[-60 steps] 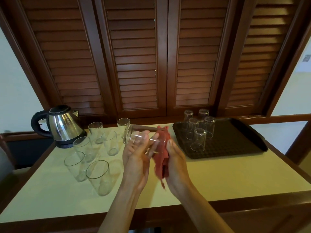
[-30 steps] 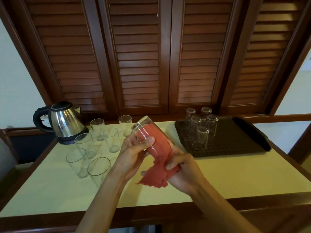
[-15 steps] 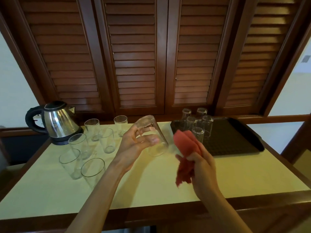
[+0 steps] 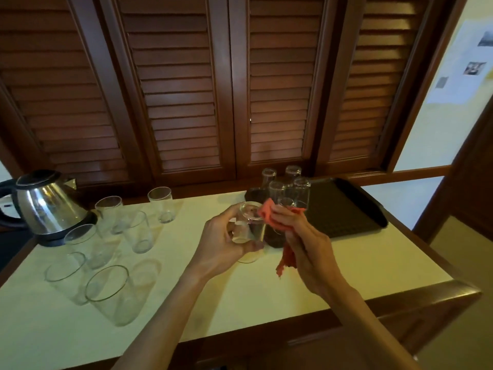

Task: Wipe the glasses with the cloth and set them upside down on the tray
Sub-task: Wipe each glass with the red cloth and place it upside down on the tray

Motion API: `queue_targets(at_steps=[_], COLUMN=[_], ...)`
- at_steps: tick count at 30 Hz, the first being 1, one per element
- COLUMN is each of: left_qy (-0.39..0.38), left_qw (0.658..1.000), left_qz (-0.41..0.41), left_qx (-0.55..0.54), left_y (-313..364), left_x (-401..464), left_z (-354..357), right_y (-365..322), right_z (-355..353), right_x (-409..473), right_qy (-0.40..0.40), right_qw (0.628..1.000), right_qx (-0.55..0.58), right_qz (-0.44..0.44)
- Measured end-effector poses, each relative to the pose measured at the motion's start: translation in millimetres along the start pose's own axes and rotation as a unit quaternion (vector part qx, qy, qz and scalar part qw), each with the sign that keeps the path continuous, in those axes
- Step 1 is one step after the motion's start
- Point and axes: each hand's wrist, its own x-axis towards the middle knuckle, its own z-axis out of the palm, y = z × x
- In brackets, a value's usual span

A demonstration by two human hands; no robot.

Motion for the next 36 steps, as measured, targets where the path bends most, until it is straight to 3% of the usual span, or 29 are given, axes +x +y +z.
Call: queue_targets(at_steps=[3, 6, 9, 12, 21, 36], left_qy=[-0.028, -0.04, -0.04, -0.031, -0.015, -0.013], left_qw=[0.999, 0.998, 0.999, 0.999, 0.994, 0.982], left_qz=[-0.01, -0.014, -0.011, -0.005, -0.101, -0.18], left_qx=[-0.015, -0.041, -0.033, -0.015, 0.049, 0.063], left_y=[7.4, 15.3, 20.6, 26.1, 17.3, -0.8], left_x=[12.7, 36.1, 68.0, 102.5, 155.2, 151.1], left_z=[24.5, 53.2, 92.8, 131.1, 207.6, 226.7], right_y=[39.9, 92.0, 144.6, 166.2, 164.3, 163.0], right_z=[-21.5, -30.3, -33.9, -36.2, -39.9, -45.0], right_x=[-18.1, -45.1, -72.7, -84.5, -79.2, -65.8], right_qy=[0.093, 0.101, 0.045, -0.046, -0.063, -0.136], right_qw=[0.992, 0.97, 0.922, 0.881, 0.87, 0.843], right_qx=[-0.027, -0.141, -0.307, -0.379, -0.376, -0.412], right_qz=[0.082, 0.171, 0.232, 0.278, 0.313, 0.318])
